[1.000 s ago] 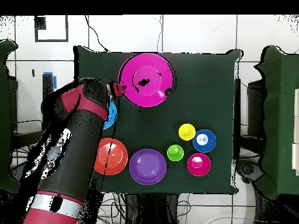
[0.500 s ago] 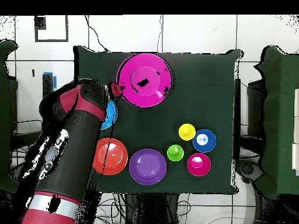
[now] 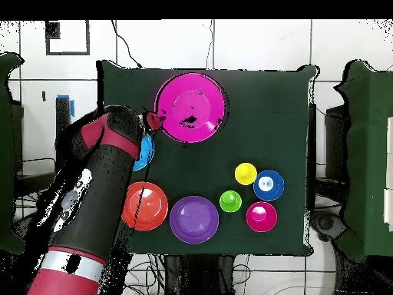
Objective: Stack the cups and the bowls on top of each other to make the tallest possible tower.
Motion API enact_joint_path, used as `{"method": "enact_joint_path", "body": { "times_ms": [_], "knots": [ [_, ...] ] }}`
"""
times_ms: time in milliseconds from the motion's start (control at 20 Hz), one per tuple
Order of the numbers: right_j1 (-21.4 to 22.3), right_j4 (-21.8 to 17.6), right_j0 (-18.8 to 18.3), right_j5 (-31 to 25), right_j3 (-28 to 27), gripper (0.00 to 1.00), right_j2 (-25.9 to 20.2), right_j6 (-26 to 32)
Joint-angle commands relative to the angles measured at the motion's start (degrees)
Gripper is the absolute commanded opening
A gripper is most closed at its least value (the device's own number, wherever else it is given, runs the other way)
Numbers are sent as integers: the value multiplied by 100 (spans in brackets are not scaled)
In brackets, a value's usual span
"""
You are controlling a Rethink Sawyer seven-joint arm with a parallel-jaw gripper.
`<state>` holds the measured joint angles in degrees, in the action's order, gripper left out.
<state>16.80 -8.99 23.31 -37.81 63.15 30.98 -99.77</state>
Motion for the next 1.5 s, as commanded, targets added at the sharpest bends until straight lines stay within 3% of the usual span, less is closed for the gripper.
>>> {"method": "enact_joint_path", "body": {
  "times_ms": [50, 1500],
  "knots": [
    [-358, -253, 35, 18, 31, 0, -422, -526],
    [-395, -97, 202, -221, -44, 0, -382, -671]
  ]
}}
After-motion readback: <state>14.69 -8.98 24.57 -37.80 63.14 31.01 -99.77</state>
